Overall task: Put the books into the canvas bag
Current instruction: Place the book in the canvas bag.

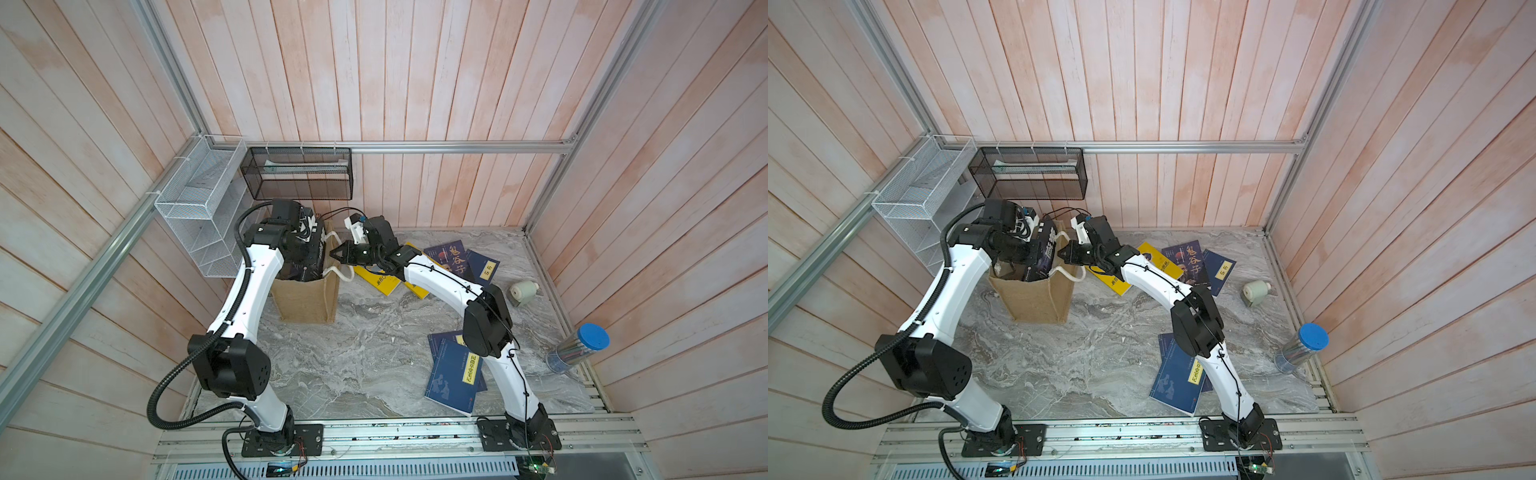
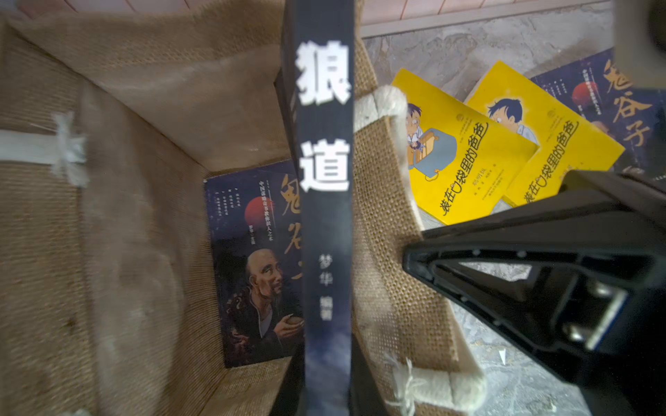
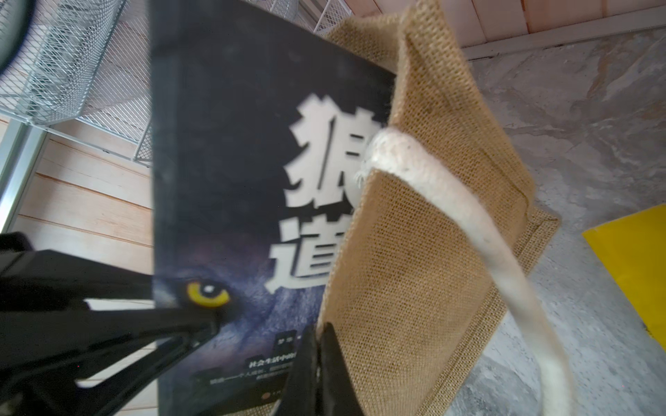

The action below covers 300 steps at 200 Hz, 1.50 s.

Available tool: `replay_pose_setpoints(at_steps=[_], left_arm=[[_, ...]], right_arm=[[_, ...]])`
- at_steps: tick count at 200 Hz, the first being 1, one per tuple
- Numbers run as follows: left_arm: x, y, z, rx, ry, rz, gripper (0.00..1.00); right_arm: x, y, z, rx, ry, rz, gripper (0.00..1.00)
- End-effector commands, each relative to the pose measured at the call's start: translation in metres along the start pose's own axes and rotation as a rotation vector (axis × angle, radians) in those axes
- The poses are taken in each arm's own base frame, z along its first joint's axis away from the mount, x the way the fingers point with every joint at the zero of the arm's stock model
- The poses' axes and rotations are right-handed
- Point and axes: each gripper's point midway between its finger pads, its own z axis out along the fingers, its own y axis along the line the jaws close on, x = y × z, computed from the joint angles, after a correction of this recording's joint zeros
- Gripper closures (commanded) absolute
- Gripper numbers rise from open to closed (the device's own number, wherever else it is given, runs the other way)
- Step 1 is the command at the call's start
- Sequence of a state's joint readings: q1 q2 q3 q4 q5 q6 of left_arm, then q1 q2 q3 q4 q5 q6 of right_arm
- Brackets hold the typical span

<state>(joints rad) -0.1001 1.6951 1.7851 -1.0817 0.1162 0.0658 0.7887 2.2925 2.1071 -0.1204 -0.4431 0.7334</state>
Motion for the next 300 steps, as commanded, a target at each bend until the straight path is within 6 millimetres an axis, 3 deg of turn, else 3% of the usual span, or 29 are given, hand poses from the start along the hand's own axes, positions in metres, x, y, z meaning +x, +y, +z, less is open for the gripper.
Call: replay_pose_setpoints(at_steps=[1,29,97,115,128,151,220,233,254,278,300], left_arm=[[-0.012,-0.011,0.002,0.124,-0.019,0.006,1.00],[-0.010,-0.002,0.023,0.228,0.008,-0.065,1.00],[-0.001,0.029,0.063,0.191,0.035,-0.085,1.00],[-0.003,0.036,0.065,0.152,0.033,-0.077,0.93],[-0.005,0.040,0.064,0.134,0.024,-0.077,0.80],[-0.014,0.041,0.056,0.119,-0.017,-0.073,0.67],[-0.028,0.060,0.028,-0.017,-0.115,-0.064,0.61],[-0.032,0.069,0.015,-0.086,-0.139,-0.083,0.58],[-0.045,0.076,-0.024,-0.161,-0.225,-0.107,0.56],[-0.058,0.063,-0.060,-0.122,-0.336,-0.104,0.56],[-0.058,0.051,-0.073,-0.070,-0.372,-0.110,0.56]], right_arm=[[-0.030,0.035,-0.025,-0.048,-0.077,-0.069,1.00],[-0.031,0.036,-0.023,-0.053,-0.077,-0.076,1.00],[-0.026,0.032,-0.020,-0.054,-0.067,-0.061,1.00],[-0.025,0.031,-0.019,-0.051,-0.065,-0.060,1.00],[-0.026,0.030,-0.019,-0.051,-0.066,-0.055,1.00],[-0.025,0.030,-0.017,-0.055,-0.064,-0.052,1.00],[-0.024,0.030,-0.016,-0.056,-0.065,-0.046,1.00],[-0.024,0.031,-0.016,-0.056,-0.065,-0.047,1.00],[-0.024,0.033,-0.016,-0.057,-0.066,-0.046,1.00],[-0.023,0.034,-0.015,-0.058,-0.068,-0.045,1.00],[-0.023,0.036,-0.015,-0.059,-0.067,-0.041,1.00]])
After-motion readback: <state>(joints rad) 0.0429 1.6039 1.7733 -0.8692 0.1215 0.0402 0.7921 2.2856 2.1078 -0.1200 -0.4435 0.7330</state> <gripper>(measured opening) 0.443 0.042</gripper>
